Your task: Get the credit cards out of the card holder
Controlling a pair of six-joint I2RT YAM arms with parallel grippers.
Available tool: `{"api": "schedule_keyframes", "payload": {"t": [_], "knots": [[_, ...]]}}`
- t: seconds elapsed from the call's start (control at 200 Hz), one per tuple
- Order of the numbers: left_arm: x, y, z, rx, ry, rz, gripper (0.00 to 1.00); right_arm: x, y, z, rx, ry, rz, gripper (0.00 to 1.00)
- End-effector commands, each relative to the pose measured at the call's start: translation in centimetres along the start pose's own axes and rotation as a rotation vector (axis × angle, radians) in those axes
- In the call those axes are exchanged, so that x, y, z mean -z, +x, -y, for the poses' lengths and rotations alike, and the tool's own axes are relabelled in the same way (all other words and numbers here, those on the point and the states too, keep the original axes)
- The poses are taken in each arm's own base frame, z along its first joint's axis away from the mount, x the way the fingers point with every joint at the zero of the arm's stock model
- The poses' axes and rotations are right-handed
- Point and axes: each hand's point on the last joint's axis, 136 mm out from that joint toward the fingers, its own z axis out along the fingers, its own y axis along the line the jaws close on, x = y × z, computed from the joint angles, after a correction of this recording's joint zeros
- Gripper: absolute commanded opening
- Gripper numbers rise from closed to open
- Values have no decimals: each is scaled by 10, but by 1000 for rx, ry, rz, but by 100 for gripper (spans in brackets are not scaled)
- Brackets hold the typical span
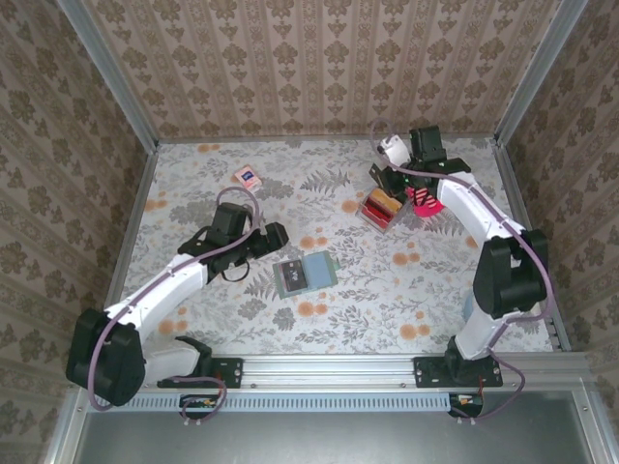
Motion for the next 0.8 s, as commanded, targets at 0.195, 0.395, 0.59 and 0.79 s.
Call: {"api": "schedule_keyframes", "payload": {"t": [0.195, 0.395, 0.59, 0.79], "knots": [[-14, 10, 6, 2, 60, -66, 100, -27, 28, 37, 147, 117, -166, 0], [-14, 14, 8, 2, 75, -84, 100, -34, 24, 47, 165, 87, -157, 0], [-14, 17, 8, 14, 95, -94, 100, -43, 38, 35, 168, -23, -188, 0], [-9, 17, 12, 12, 122, -87, 100, -55, 52, 32, 154, -46, -199, 0]]}}
